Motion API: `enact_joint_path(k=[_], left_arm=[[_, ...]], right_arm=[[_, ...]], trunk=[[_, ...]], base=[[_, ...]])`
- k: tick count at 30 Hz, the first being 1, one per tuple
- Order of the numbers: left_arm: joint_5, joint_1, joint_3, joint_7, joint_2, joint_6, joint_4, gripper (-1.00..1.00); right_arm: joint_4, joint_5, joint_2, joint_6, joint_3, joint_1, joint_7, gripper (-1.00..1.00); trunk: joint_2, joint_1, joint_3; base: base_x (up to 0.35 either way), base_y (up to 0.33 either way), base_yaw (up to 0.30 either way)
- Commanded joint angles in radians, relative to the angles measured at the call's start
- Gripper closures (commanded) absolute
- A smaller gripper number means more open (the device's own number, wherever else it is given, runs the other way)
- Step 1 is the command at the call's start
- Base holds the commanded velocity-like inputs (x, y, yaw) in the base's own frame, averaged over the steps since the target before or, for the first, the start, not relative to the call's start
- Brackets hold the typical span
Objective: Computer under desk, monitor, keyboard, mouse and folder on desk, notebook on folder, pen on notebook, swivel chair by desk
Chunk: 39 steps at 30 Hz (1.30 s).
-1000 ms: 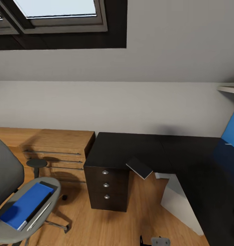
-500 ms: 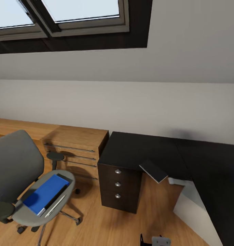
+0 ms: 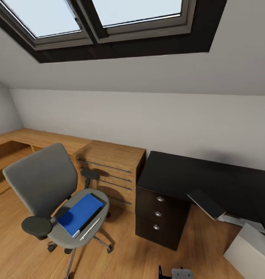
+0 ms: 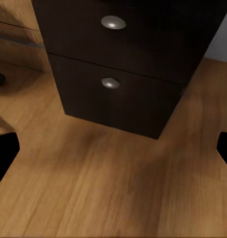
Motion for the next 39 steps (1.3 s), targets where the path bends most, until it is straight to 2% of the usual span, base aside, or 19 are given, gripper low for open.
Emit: enact_joint_path(k=[1,15,19,21,25,39], left_arm=[[0.009,-0.001,-0.009,0.005,0.001,-0.004,-0.001,-1.0],[0.006,-0.001,-0.009,0.006,0.001,-0.006,-0.002,-1.0],[0.006,-0.001,-0.009,0.005,-0.008,-0.007,-0.002,-1.0],[0.006,-0.001,-0.009,0.006,-0.012,-0.008,-0.002,-1.0],[0.007,-0.001,-0.009,0.007,-0.013,-0.058,-0.001,-1.0],[0.01,-0.001,-0.006,0.007,-0.009,-0.067,-0.001,-1.0]], right_arm=[[0.0,-0.004,0.0,-0.002,0.008,-0.001,-0.006,-1.0],[0.001,-0.004,0.0,-0.001,0.007,0.0,-0.006,-1.0],[0.002,-0.004,0.0,-0.001,0.007,-0.001,-0.006,-1.0],[0.002,-0.004,0.0,0.0,0.007,-0.001,-0.006,-1.0],[0.004,0.0,0.0,0.006,0.008,0.0,0.003,-1.0],[0.004,0.001,-0.001,0.004,0.009,-0.001,0.005,-1.0]], trunk=[[-0.001,0.0,0.0],[-0.001,0.0,0.021],[-0.001,0.0,0.027],[0.013,-0.008,0.035],[0.013,-0.008,0.036],[0.013,-0.008,0.037]], base=[[-0.008,0.075,0.209],[-0.001,0.01,0.035],[0.0,0.0,0.0],[0.0,0.0,0.048],[0.0,0.0,0.036],[0.0,0.063,0.001]])
